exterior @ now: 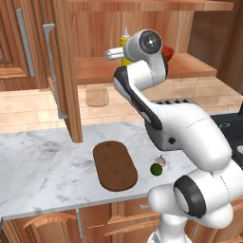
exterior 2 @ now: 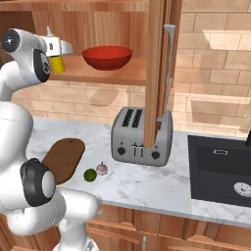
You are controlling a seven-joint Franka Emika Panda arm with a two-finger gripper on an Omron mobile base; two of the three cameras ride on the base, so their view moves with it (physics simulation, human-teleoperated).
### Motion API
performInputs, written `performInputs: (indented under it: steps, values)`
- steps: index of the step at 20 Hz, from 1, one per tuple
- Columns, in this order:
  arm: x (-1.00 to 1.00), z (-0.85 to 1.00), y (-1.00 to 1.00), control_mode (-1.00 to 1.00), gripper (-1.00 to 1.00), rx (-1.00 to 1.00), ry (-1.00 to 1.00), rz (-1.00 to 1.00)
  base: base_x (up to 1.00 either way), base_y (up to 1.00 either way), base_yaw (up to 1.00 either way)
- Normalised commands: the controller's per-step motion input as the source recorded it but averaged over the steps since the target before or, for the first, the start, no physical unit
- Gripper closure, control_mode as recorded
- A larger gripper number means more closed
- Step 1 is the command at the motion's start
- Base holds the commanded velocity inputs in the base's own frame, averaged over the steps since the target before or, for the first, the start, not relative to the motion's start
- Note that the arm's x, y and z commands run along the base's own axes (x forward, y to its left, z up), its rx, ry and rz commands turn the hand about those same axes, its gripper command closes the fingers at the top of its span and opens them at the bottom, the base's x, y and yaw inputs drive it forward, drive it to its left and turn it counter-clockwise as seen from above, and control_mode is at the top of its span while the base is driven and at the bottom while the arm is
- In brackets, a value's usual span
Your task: Open the cabinet. Place the bowl and condiment on the counter. Then place the lime and garlic on the cutting board.
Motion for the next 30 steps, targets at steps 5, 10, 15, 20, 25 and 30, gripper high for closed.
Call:
performInputs:
  steps: [5, 10, 15, 20, 25, 30]
  values:
    - [-0.78, 0.26, -0.21, -1.00, 1.00, 0.08, -0.20, 0.00, 0.00, 0.00, 0.00]
    - [-0.65, 0.48, -0.19, -1.00, 1.00, 0.10, -0.20, 0.00, 0.00, 0.00, 0.00]
    - [-0.51, 0.32, -0.15, -1.00, 1.00, 0.10, -0.09, 0.00, 0.00, 0.00, 0.00]
    - [-0.13, 0.01, -0.04, -1.00, 1.00, 0.07, 0.01, 0.00, 0.00, 0.00, 0.00]
    - [0.00, 0.00, 0.00, -1.00, 1.00, 0.00, 0.18, 0.00, 0.00, 0.00, 0.00]
    - [0.00, -0.16, 0.00, -1.00, 1.00, 0.00, 0.15, 0.00, 0.00, 0.00, 0.00]
